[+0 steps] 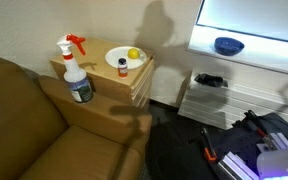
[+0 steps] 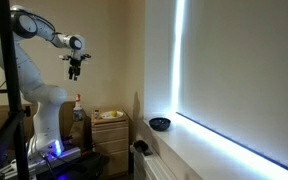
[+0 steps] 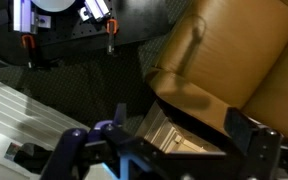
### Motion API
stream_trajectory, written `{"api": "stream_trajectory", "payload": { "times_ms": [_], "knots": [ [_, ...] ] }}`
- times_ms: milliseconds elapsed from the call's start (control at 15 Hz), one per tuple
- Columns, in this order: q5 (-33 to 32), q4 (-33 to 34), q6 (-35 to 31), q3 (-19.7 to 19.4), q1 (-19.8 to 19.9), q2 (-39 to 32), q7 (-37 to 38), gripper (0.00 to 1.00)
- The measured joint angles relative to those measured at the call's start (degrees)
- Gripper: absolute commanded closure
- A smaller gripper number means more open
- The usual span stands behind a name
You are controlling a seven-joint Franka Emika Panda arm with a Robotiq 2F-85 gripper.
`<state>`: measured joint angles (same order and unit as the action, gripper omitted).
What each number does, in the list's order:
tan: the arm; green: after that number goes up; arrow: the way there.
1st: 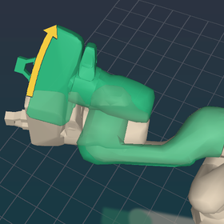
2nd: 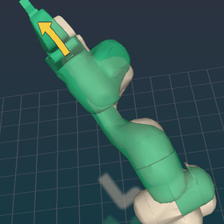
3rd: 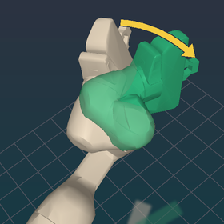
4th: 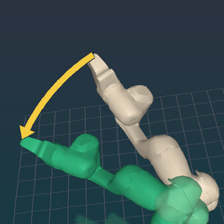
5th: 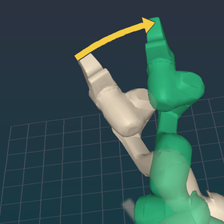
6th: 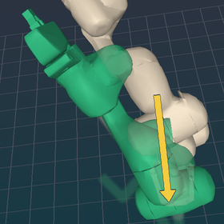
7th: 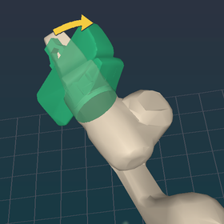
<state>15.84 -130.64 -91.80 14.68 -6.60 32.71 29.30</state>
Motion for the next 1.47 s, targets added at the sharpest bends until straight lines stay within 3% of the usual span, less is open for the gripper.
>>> {"api": "stream_trajectory", "payload": {
  "times_ms": [533,1200,1467],
  "knots": [
    [6.3,-11.1,-28.8,0.2,0.7,-8.4,14.8,0.0],
    [5.3,-11.3,-31.6,0.2,0.3,-9.8,17.8,0.0],
    [-2.3,-12.5,-46.2,1.9,0.8,-17.3,23.7,0.0]
  ]
}}
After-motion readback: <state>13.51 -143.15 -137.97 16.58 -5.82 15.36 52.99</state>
